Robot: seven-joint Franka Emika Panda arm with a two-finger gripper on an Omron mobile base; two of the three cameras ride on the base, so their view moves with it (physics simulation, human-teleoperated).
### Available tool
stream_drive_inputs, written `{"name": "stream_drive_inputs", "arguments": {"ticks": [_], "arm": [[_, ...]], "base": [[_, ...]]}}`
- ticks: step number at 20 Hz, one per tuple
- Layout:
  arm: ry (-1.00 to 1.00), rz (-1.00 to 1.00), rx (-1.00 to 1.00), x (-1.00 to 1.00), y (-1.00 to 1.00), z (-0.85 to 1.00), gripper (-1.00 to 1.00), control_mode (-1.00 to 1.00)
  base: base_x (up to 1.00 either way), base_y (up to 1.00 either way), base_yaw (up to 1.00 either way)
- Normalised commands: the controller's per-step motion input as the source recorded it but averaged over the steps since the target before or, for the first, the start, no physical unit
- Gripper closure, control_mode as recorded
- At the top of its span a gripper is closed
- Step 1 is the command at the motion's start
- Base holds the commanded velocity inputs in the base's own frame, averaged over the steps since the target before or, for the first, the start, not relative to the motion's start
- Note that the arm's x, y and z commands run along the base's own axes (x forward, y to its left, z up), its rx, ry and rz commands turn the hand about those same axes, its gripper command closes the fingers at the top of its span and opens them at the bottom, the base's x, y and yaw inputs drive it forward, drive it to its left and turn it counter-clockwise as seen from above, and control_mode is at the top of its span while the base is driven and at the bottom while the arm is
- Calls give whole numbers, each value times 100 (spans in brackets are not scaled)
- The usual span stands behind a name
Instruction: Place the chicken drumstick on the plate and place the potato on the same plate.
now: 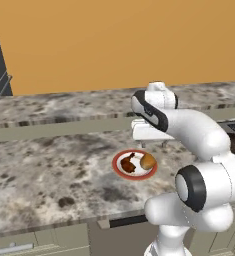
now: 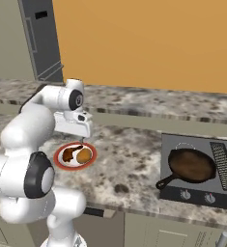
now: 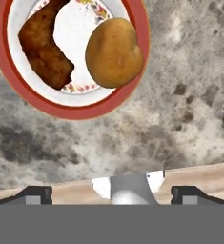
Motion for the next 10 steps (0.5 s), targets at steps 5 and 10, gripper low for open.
{"name": "stream_drive_inputs", "arguments": {"ticks": [5, 10], "arm": [[-14, 4, 0, -64, -1, 61, -100, -100], [-23, 6, 0, -61, -1, 55, -100, -100]], "base": [[0, 0, 0], [0, 0, 0]]}}
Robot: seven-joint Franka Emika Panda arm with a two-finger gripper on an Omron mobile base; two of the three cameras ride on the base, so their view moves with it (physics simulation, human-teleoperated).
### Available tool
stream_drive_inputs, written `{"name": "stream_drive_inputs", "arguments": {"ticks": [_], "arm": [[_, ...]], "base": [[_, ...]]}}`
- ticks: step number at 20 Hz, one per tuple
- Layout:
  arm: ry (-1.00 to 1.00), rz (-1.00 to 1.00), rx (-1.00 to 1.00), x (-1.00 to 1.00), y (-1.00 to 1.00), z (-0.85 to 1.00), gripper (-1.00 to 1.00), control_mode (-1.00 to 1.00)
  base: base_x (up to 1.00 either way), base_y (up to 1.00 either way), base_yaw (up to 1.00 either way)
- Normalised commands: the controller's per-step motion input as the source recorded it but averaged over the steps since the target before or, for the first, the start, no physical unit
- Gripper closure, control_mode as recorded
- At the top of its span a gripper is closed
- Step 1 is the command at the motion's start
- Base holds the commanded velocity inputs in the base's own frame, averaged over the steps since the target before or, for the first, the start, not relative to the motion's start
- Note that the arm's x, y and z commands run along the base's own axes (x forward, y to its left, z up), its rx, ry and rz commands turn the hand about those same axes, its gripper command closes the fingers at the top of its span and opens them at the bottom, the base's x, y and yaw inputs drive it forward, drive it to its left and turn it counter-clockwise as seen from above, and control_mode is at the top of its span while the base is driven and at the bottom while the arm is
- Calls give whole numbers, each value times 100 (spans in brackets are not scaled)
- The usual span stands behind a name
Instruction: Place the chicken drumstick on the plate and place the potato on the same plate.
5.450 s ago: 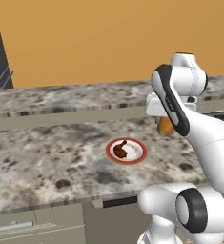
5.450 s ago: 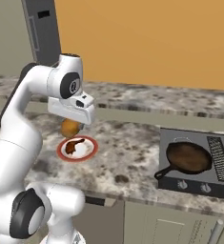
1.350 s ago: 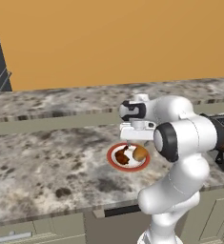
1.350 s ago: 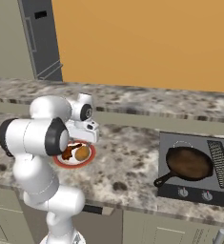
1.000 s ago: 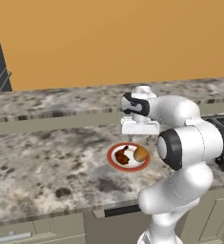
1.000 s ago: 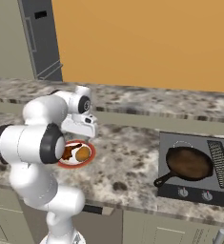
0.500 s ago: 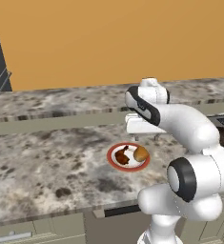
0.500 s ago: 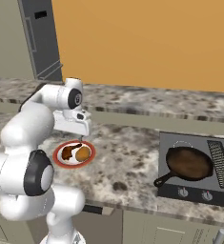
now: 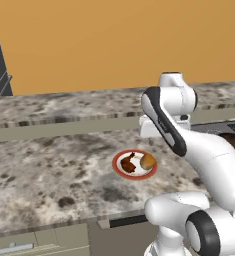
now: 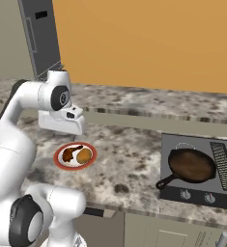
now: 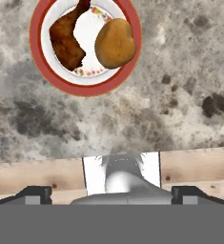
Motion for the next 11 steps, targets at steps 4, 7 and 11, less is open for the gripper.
{"name": "stream_drive_inputs", "arguments": {"ticks": [4, 7, 11], "arm": [[-15, 6, 0, -56, -11, 42, -100, -100], [-7, 6, 0, -42, -27, 29, -100, -100], [0, 4, 0, -31, -22, 25, -100, -100]], "base": [[0, 0, 0], [0, 0, 0], [0, 0, 0]]}}
